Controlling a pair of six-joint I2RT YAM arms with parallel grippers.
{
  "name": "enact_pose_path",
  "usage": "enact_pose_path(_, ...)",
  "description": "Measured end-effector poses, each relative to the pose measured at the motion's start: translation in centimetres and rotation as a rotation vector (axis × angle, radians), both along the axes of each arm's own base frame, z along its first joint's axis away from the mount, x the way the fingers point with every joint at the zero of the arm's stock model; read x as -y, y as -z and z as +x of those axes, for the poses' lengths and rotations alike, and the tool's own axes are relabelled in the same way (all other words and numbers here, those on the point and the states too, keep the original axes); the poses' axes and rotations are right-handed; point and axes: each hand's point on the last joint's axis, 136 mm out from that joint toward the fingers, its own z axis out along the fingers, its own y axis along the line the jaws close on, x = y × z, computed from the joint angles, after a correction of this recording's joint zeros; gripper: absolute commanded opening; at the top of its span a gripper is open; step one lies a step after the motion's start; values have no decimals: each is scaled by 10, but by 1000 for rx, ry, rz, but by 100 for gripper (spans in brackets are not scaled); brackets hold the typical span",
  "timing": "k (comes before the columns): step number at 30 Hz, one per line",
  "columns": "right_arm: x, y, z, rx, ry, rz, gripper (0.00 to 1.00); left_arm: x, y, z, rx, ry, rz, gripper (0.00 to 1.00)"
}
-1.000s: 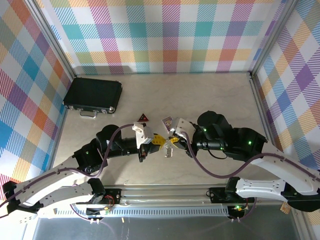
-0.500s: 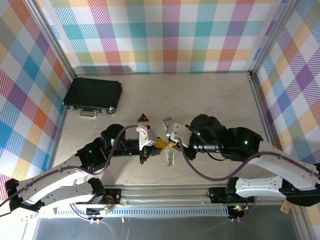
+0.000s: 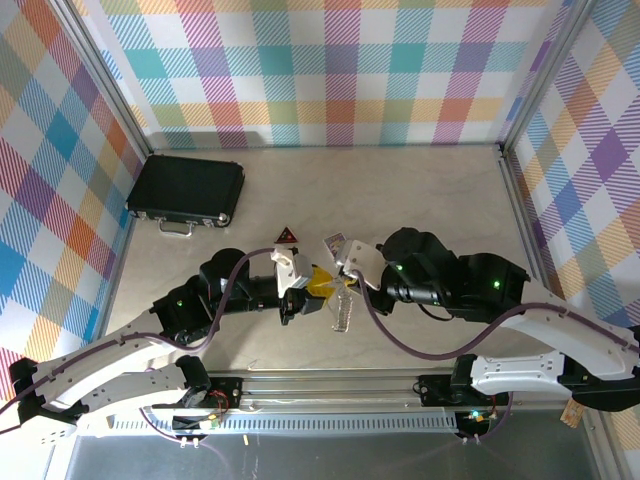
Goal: Put the keys on the keyring
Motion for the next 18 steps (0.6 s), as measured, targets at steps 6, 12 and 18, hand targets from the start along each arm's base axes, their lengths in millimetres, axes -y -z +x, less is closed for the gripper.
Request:
enact_pose_path(6,4,10,9,-17,71,-34,0,-7,6,3,-9,-40,-11,63)
enact_pose_path(12,10,39,41,-85,230,-116,0,-13,4,4,-18,-69,-26,73)
enact_pose_path(18,22,51,71,-161,344,-109,0,-10,12,8,-57,-86,-12,89)
